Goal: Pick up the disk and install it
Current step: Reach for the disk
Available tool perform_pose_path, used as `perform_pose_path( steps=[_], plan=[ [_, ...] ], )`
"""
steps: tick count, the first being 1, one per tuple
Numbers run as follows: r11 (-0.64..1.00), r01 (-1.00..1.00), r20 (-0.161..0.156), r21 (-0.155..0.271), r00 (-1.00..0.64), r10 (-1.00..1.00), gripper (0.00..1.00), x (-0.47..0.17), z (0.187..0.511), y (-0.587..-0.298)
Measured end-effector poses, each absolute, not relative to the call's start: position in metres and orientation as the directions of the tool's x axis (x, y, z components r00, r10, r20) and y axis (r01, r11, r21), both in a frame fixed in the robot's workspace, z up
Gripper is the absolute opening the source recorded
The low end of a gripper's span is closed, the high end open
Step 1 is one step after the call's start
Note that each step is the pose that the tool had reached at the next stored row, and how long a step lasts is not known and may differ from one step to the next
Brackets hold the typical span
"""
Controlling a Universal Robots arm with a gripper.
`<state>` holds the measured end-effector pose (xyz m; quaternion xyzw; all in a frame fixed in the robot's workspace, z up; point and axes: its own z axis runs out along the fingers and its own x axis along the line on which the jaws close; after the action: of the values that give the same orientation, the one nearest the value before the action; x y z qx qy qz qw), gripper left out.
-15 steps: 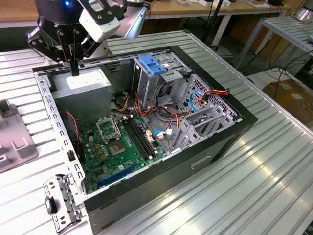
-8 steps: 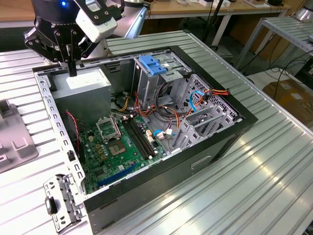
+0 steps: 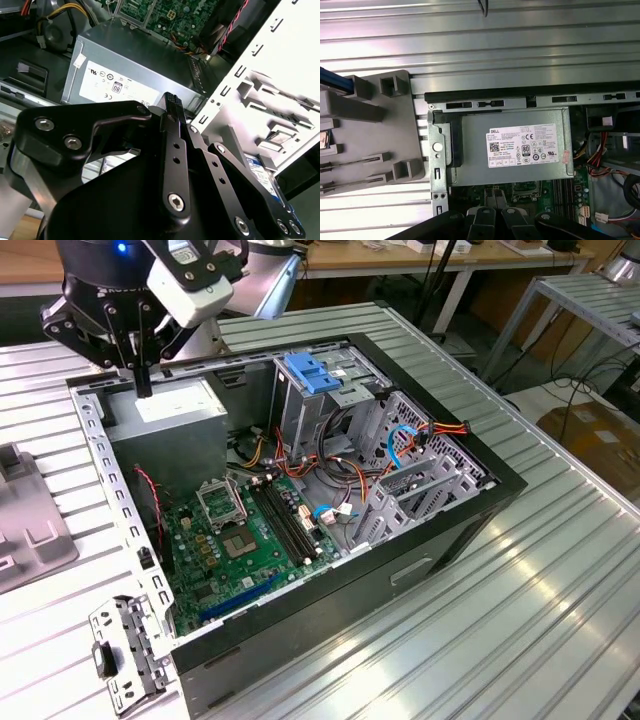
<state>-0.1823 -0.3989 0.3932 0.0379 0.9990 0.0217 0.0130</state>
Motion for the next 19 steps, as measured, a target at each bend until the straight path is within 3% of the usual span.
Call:
perform_pose_path(
  steps=[19],
  plan=[
    [0.996, 0.075, -0.024, 0.044, -0.997, 0.076, 0.11, -0.200, 0.393, -0.399]
  ],
)
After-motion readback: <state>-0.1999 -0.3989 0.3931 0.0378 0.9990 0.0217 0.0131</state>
